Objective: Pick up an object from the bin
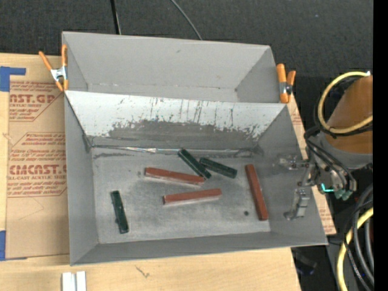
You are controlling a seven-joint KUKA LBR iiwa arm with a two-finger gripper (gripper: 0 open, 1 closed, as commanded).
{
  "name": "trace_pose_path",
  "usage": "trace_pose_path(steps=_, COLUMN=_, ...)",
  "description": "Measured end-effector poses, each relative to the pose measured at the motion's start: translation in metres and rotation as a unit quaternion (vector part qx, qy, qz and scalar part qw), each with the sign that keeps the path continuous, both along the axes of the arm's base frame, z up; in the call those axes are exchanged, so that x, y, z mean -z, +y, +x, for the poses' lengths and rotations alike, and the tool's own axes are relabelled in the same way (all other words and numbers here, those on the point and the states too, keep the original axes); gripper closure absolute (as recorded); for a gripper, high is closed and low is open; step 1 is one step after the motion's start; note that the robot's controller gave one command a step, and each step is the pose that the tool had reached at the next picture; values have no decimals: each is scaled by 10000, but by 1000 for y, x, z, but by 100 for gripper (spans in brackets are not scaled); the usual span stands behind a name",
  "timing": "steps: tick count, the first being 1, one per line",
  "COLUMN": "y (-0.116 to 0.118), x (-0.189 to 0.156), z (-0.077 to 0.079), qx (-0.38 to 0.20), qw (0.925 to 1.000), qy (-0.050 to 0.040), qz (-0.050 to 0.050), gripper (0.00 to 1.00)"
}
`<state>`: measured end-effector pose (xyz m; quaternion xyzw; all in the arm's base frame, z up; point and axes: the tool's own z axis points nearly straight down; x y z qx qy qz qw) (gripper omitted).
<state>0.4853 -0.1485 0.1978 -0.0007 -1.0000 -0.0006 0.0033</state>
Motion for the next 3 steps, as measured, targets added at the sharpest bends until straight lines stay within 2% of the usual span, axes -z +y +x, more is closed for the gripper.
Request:
trace_pose_path(steps=1, y=1, x=-4, z=2, qx=-11, qw=10000, qy=-38, qz=-8, gripper=0)
trace_pose_path(steps=2, y=27, x=54, z=43, qx=-474, qw=9989, qy=-66, qz=-13, gripper=0)
trace_pose_path(steps=3, y=83, x=117, z=27, qx=-668, qw=9978, qy=-50, qz=-3, gripper=0)
